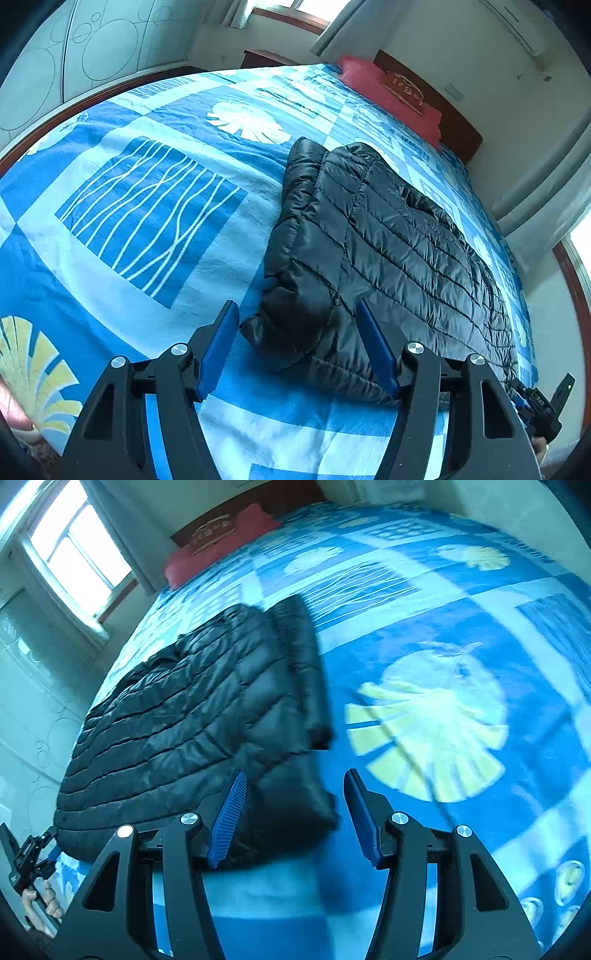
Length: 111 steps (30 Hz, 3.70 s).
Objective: Fold large clothes
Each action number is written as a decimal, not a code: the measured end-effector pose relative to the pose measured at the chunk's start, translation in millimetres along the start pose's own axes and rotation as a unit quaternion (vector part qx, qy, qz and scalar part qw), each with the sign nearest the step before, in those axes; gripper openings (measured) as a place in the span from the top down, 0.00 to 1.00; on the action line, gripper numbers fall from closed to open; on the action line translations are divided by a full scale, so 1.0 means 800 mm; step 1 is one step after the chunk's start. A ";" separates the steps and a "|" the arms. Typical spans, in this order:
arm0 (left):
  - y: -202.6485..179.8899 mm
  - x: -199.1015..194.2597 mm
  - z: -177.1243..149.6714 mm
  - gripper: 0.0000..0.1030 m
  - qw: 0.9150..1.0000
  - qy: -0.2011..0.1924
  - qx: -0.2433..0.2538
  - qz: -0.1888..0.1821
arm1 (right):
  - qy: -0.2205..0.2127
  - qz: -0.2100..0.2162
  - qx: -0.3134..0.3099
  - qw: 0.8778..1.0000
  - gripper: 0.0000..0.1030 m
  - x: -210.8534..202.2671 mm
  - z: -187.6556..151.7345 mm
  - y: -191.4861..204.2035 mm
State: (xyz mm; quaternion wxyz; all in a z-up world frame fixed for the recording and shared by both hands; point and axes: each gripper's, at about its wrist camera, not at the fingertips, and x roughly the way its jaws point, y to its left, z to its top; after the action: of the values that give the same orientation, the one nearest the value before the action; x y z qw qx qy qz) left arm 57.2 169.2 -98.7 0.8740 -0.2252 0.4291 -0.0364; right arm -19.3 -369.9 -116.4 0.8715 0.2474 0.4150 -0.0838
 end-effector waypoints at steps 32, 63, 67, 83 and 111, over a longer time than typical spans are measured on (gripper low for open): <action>-0.034 0.090 0.096 0.37 0.994 0.060 0.087 0.015 | 0.046 0.043 -0.204 0.977 0.59 0.169 0.053 0.324; -0.032 0.152 0.146 0.19 0.989 0.109 0.105 -0.003 | 0.024 0.013 -0.238 0.971 0.55 0.198 0.014 0.325; -0.021 0.191 0.142 0.15 0.981 0.168 0.088 -0.034 | 0.024 0.014 -0.236 0.971 0.55 0.198 0.013 0.325; -0.073 0.144 0.153 0.74 0.981 0.138 0.107 -0.088 | 0.017 -0.001 -0.250 0.968 0.55 0.200 0.007 0.334; -0.384 0.086 0.026 0.76 0.967 0.032 0.252 -0.017 | -0.047 -0.040 -0.170 0.983 0.48 0.007 0.067 0.145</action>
State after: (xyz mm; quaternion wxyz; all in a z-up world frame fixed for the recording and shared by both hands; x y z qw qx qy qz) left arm 156.2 -116.3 -7.4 0.8876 -0.0040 0.4299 -0.1655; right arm 61.2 -296.5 -50.2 0.9154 0.0742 0.3914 -0.0581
